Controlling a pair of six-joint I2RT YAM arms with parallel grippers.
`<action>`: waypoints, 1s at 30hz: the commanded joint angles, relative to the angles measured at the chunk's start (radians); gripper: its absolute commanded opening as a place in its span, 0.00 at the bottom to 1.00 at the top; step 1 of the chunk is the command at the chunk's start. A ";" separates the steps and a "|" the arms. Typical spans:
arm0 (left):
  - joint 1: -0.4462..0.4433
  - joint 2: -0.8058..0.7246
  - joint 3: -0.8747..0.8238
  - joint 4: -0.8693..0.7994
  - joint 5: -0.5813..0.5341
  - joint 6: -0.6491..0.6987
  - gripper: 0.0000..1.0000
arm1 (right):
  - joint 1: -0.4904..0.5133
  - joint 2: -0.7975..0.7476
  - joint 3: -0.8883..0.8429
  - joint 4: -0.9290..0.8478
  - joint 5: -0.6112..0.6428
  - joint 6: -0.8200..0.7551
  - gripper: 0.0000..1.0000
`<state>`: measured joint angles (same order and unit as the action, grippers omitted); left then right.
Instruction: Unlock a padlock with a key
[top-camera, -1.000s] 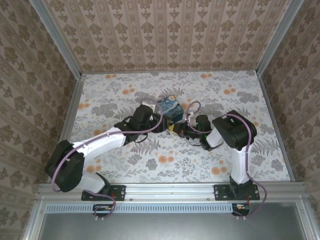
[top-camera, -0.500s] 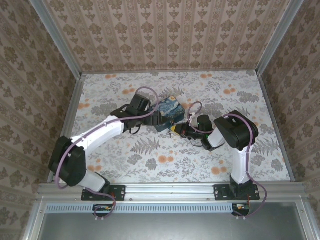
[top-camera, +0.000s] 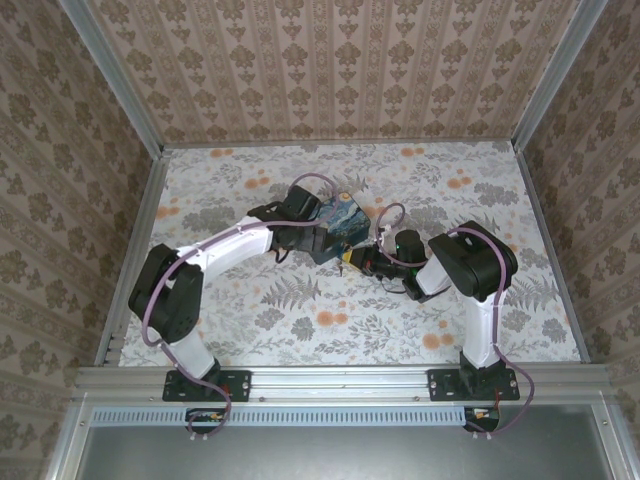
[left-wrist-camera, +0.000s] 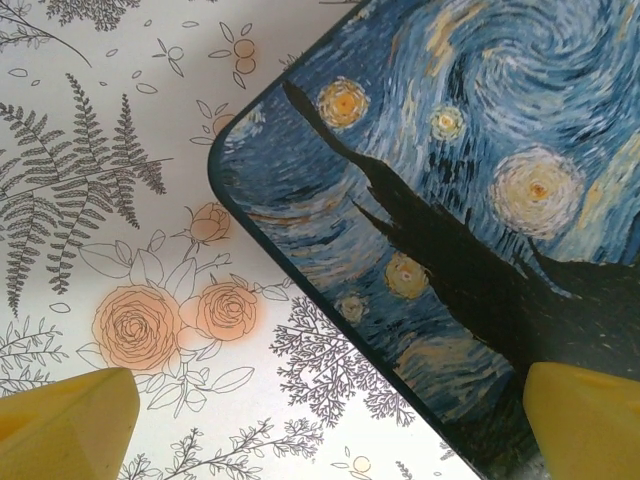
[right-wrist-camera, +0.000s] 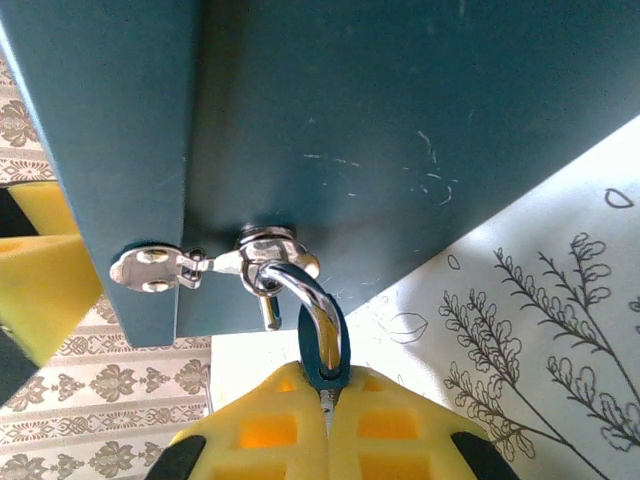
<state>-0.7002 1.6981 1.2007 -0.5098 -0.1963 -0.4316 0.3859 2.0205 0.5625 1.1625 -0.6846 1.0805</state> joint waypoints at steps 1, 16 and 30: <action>-0.004 0.017 0.022 -0.040 -0.055 0.025 1.00 | -0.008 -0.019 -0.013 -0.003 0.017 -0.009 0.00; -0.025 0.053 -0.003 -0.029 -0.075 0.021 1.00 | -0.016 -0.017 -0.014 0.061 0.057 0.055 0.00; -0.038 0.083 -0.026 -0.019 -0.075 0.009 1.00 | -0.043 -0.008 -0.018 0.137 0.096 0.130 0.00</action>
<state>-0.7345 1.7279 1.2034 -0.4477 -0.2443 -0.4301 0.3603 2.0205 0.5480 1.2312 -0.6205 1.1889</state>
